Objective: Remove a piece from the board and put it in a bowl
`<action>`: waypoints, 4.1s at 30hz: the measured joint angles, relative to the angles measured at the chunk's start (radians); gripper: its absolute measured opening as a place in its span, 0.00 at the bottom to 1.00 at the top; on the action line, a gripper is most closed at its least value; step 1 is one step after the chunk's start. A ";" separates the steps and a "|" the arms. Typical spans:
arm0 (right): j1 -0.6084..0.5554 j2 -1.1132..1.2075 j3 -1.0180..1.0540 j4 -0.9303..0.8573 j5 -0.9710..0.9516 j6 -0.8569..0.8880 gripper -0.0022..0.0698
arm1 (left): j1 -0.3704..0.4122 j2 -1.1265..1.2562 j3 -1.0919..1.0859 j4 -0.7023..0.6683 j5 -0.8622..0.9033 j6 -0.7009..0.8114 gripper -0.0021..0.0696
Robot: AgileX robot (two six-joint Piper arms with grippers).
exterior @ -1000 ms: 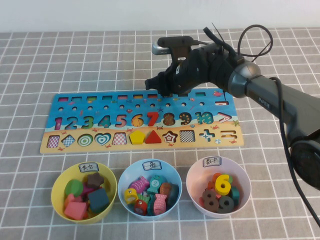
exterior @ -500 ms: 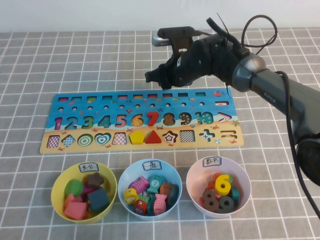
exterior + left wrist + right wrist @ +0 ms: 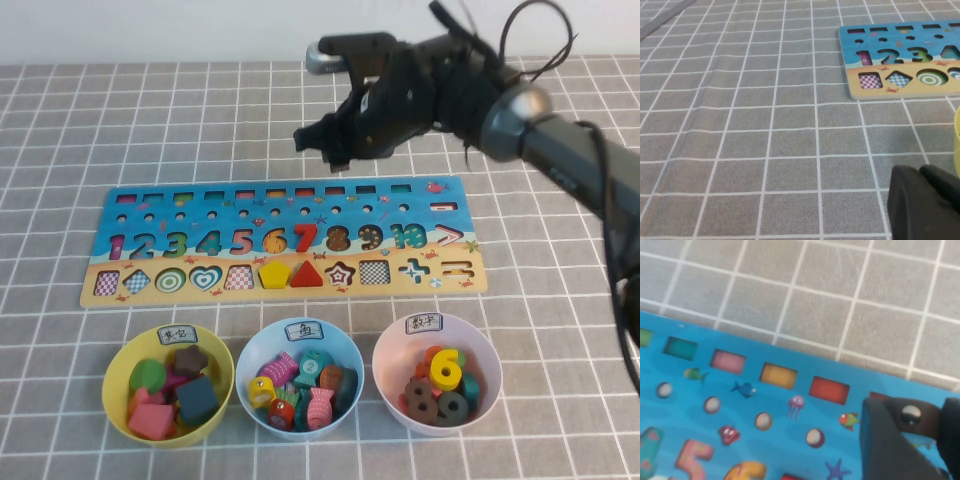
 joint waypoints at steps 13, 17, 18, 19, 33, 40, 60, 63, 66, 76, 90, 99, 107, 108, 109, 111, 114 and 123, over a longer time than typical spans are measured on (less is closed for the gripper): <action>0.023 -0.312 0.363 -0.002 -0.058 0.000 0.31 | 0.000 0.000 0.000 0.000 0.000 0.000 0.02; 0.025 -0.450 0.546 -0.002 -0.115 0.001 0.31 | 0.000 0.000 0.000 0.000 0.000 0.000 0.02; 0.025 -0.481 0.584 -0.002 -0.133 0.006 0.31 | 0.000 0.000 0.000 0.000 0.000 0.000 0.02; 0.025 -0.517 0.631 -0.002 -0.145 0.012 0.31 | 0.000 0.000 0.000 0.000 0.000 0.000 0.02; 0.067 -0.850 1.004 0.065 -0.112 0.047 0.31 | 0.000 0.000 0.000 0.000 0.000 0.000 0.02; 0.172 -0.850 1.009 0.085 -0.071 0.050 0.31 | 0.000 0.000 0.000 0.000 0.000 0.000 0.02; 0.328 -0.669 0.998 0.199 -0.104 0.052 0.31 | 0.000 0.000 0.000 0.000 0.000 0.000 0.02; 0.338 -0.631 0.958 0.201 -0.104 0.052 0.31 | 0.000 0.000 0.000 0.000 0.000 0.000 0.02; 0.339 -0.591 0.906 0.205 -0.090 0.052 0.31 | 0.000 0.000 0.000 0.000 0.000 0.000 0.02; 0.339 -0.490 0.796 0.179 -0.020 0.052 0.30 | 0.000 0.000 0.000 0.000 0.000 0.000 0.02; 0.339 -0.474 0.790 0.166 -0.002 0.098 0.31 | 0.000 0.000 0.000 0.000 0.000 0.000 0.02; 0.339 -0.474 0.790 0.164 0.020 0.102 0.51 | 0.000 0.000 0.000 0.000 0.000 0.000 0.02; 0.339 -0.483 0.790 0.164 0.009 0.103 0.52 | 0.000 0.000 0.000 0.000 0.000 0.000 0.02; 0.340 -0.492 0.790 0.164 0.003 0.103 0.49 | 0.000 0.000 0.000 0.000 0.000 0.000 0.02; 0.343 -0.503 0.790 0.162 -0.002 0.103 0.45 | 0.000 0.000 0.000 0.000 0.000 0.000 0.02; 0.348 -0.533 0.790 0.160 -0.008 0.103 0.35 | 0.000 0.000 0.000 0.000 0.000 0.000 0.02; 0.358 -0.586 0.794 0.137 -0.010 0.103 0.15 | 0.000 0.000 0.000 0.000 0.000 0.000 0.02; 0.359 -0.812 0.954 0.084 0.028 0.043 0.01 | 0.000 0.000 0.000 0.000 0.000 0.000 0.02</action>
